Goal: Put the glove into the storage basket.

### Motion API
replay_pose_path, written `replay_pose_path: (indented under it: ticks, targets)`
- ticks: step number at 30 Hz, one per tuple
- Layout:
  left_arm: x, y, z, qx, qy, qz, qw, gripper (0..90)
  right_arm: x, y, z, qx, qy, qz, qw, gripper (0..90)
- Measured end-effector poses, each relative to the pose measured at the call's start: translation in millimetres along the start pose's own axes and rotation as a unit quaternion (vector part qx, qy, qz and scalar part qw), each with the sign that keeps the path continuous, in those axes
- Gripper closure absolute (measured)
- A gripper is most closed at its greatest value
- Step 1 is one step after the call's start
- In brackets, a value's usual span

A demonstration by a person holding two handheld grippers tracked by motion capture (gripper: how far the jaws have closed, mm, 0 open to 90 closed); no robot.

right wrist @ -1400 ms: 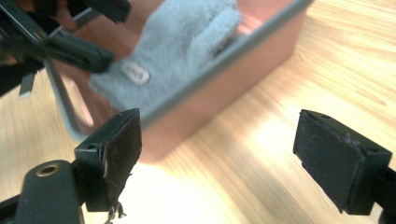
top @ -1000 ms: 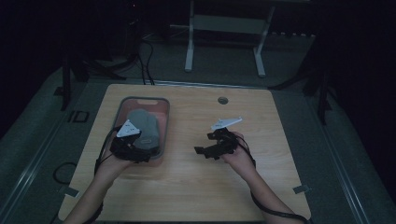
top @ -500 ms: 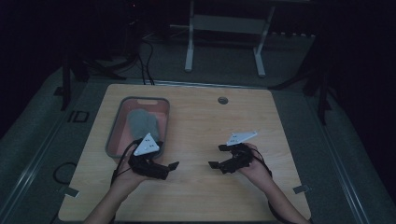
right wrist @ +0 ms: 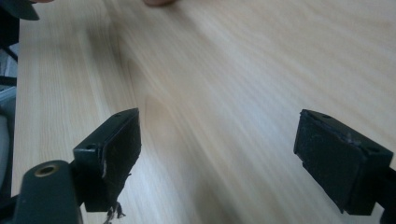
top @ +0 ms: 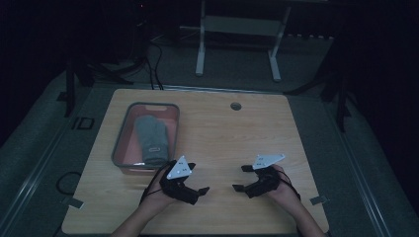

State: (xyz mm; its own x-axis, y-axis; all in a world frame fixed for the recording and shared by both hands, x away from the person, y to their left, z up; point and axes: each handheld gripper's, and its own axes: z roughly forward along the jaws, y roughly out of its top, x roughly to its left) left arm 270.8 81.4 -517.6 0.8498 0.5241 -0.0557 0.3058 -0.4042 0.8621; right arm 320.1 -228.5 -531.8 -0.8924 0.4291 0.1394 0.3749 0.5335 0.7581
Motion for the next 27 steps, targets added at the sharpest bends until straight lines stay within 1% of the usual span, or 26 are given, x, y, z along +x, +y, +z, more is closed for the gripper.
replay_pose_path:
  ticks: [1, 3, 4, 5, 7, 9, 11, 13, 15, 17, 19, 21, 22, 26, 27]
  targets:
    - [-0.7, -1.7, 3.9, 0.004, -0.004, -0.002, 1.0, 7.9, -0.4, -4.0, -1.0, 0.0, 0.0, 0.0, 1.0, 14.8]
    - [-2.9, -5.7, 11.9, 0.004, -0.013, -0.006, 0.9999, 7.9, -0.4, -10.9, -3.6, -0.001, -0.003, 0.005, 1.0, 14.8]
    - [-4.2, -7.5, 15.8, 0.006, -0.015, -0.006, 0.9998, 7.9, -0.4, -14.0, -4.9, -0.004, 0.0, 0.006, 1.0, 14.9]
    - [-5.3, -9.0, 19.1, 0.007, -0.018, -0.002, 0.9998, 7.9, -0.2, -16.9, -6.2, -0.006, -0.001, 0.008, 1.0, 14.8]
    - [-8.2, -11.1, 25.4, 0.012, -0.024, 0.001, 0.9997, 7.9, -0.1, -22.6, -8.3, -0.01, -0.001, 0.006, 0.9999, 14.8]
    - [-10.7, -12.6, 30.1, 0.015, -0.029, 0.006, 0.9995, 7.9, -0.6, -27.7, -10.0, -0.006, -0.001, 0.007, 1.0, 14.8]
    - [-13.4, -14.1, 33.9, 0.016, -0.03, 0.011, 0.9994, 7.9, -0.8, -32.4, -12.2, -0.002, 0.0, 0.006, 1.0, 14.8]
    - [-14.7, -15.5, 36.5, 0.018, -0.034, 0.012, 0.9992, 7.9, -0.6, -36.7, -15.4, -0.001, -0.003, 0.004, 1.0, 14.8]
    - [-15.9, -17.3, 38.2, 0.018, -0.035, 0.011, 0.9992, 7.9, -0.5, -40.9, -19.6, -0.002, -0.009, 0.002, 1.0, 14.5]
    - [-17.4, -19.5, 39.3, 0.016, -0.032, 0.015, 0.9993, 7.9, -0.7, -45.6, -24.7, -0.007, -0.023, 0.003, 0.9997, 14.6]
    - [-18.2, -21.2, 40.0, 0.021, -0.031, 0.018, 0.9991, 7.9, -2.2, -50.7, -29.9, -0.011, -0.028, 0.007, 0.9995, 14.6]
    - [-18.1, -22.8, 40.3, 0.022, -0.032, 0.014, 0.9992, 7.9, -4.1, -56.1, -35.1, -0.016, -0.041, 0.004, 0.999, 14.8]
    - [-18.0, -23.4, 40.2, 0.02, -0.032, 0.015, 0.9992, 7.9, -5.0, -58.6, -37.5, -0.015, -0.046, 0.005, 0.9988, 14.9]
    - [-18.3, -23.6, 40.6, 0.018, -0.036, 0.014, 0.9991, 7.9, -9.7, -67.3, -45.6, -0.024, -0.057, 0.011, 0.998, 15.1]
    - [-18.0, -23.6, 41.0, 0.022, -0.038, 0.013, 0.9989, 7.8, -11.1, -68.5, -46.9, -0.025, -0.059, 0.014, 0.9978, 15.2]
